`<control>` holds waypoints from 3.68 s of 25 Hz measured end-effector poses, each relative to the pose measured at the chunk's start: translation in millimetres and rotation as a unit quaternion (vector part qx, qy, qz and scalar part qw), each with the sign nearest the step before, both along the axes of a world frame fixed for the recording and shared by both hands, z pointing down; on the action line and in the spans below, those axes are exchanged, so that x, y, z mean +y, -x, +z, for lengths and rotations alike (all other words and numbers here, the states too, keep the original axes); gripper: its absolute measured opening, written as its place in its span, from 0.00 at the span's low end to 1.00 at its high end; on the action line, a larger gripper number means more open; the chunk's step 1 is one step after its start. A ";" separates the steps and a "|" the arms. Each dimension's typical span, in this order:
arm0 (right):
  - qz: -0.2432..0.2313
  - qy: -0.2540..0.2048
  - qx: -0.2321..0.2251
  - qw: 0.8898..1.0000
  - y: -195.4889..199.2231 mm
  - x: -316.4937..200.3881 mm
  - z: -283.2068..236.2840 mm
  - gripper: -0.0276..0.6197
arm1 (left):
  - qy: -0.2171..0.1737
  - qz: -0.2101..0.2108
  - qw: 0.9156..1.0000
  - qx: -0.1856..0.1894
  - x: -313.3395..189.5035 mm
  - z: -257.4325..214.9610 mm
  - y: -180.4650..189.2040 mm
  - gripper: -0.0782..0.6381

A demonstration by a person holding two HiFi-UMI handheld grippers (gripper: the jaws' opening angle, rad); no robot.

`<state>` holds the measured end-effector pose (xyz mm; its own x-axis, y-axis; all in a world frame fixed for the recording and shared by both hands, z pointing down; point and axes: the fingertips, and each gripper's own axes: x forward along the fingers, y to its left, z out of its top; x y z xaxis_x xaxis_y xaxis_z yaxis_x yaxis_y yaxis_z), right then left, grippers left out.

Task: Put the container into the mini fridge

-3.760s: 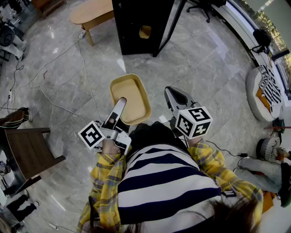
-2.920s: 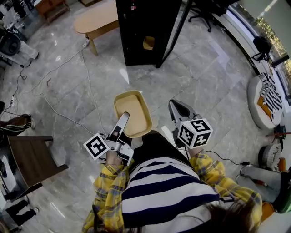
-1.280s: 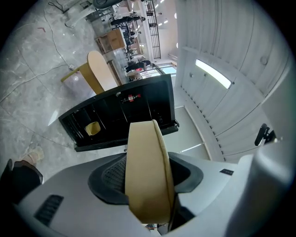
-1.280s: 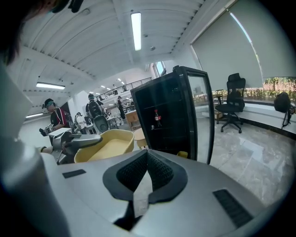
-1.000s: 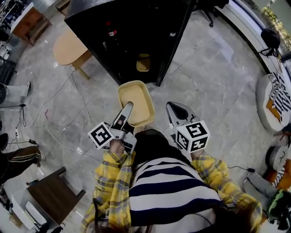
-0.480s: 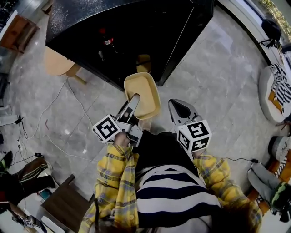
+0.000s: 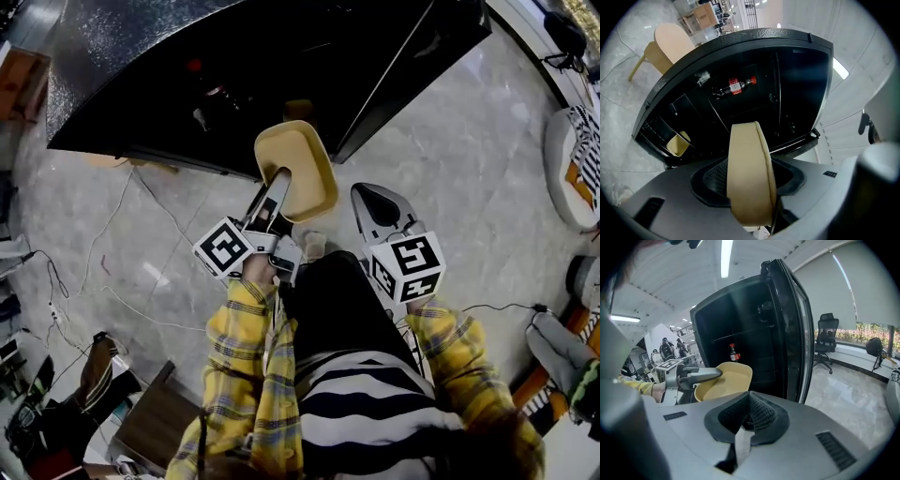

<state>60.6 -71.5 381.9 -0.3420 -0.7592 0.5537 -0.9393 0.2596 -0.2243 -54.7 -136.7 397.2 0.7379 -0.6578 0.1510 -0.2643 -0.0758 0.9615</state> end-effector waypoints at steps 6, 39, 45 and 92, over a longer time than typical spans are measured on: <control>0.016 -0.004 -0.005 1.000 2.6 -18.2 2.1 0.08 | -0.022 -0.022 1.000 -0.004 -43.0 5.9 1.2 0.43; 0.025 0.045 -0.028 0.998 14.6 -14.7 50.8 0.08 | 0.035 -0.151 0.987 0.048 -146.6 46.0 -18.3 0.43; 0.017 0.052 -0.027 0.998 15.9 -15.9 57.1 0.08 | 0.050 -0.159 0.986 0.025 -149.1 50.9 -18.6 0.43; 0.004 0.042 -0.025 0.999 33.3 -13.8 55.1 0.08 | 0.057 -0.111 0.981 0.149 -103.2 35.9 -13.1 0.59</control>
